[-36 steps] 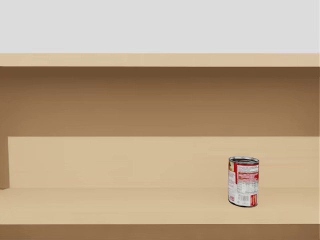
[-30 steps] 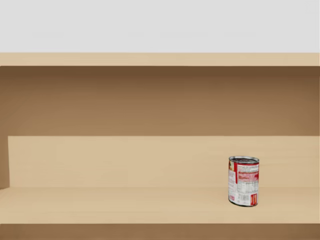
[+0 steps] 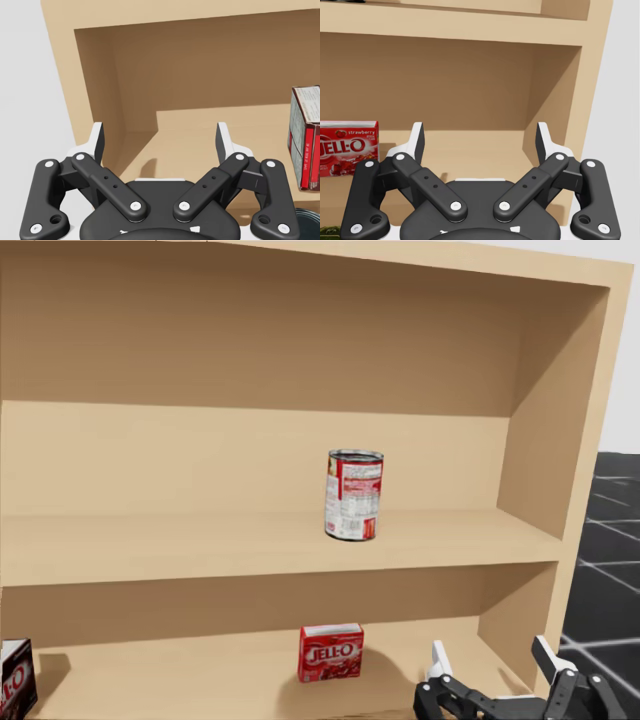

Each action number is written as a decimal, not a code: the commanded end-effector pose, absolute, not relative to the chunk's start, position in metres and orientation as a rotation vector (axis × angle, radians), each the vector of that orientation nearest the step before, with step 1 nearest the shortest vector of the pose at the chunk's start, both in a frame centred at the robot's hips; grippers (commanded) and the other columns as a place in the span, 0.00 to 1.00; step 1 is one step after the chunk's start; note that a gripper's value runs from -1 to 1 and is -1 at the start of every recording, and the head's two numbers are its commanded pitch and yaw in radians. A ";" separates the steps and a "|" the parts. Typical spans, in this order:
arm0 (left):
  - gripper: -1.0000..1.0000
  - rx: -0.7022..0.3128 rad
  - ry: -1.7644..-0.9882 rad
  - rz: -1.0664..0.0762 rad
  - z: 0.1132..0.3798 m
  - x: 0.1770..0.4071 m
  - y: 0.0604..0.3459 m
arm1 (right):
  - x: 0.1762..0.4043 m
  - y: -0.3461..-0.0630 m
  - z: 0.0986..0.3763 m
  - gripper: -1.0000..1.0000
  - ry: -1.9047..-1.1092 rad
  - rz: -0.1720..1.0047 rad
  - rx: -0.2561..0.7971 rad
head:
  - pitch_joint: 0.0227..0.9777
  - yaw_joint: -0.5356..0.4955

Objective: Retrieve the soup can from the shelves.

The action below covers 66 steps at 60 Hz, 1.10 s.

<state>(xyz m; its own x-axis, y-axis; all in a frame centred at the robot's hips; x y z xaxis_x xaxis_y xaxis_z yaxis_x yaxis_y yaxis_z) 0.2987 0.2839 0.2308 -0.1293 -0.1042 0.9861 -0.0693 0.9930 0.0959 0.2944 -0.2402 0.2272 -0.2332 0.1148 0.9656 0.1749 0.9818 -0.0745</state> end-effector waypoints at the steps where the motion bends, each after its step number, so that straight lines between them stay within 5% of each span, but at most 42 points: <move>1: 0.00 0.123 -1.702 -0.038 0.231 0.299 0.281 | 0.295 -0.239 0.227 0.00 -1.812 -0.052 -0.215 | 0.27 0.23; 17: 0.00 0.125 -1.701 -0.031 0.231 0.299 0.282 | 0.287 -0.236 0.237 0.00 -1.821 -0.038 -0.198 | 0.26 0.26; 40: 0.00 0.113 -1.703 -0.030 0.231 0.299 0.283 | 0.251 -0.201 0.330 0.00 -1.863 0.098 -0.166 | 0.25 0.26; 66: 0.00 0.112 -1.704 -0.026 0.232 0.299 0.284 | 0.288 -0.165 0.370 0.00 -1.747 0.164 -0.016 | 0.25 0.26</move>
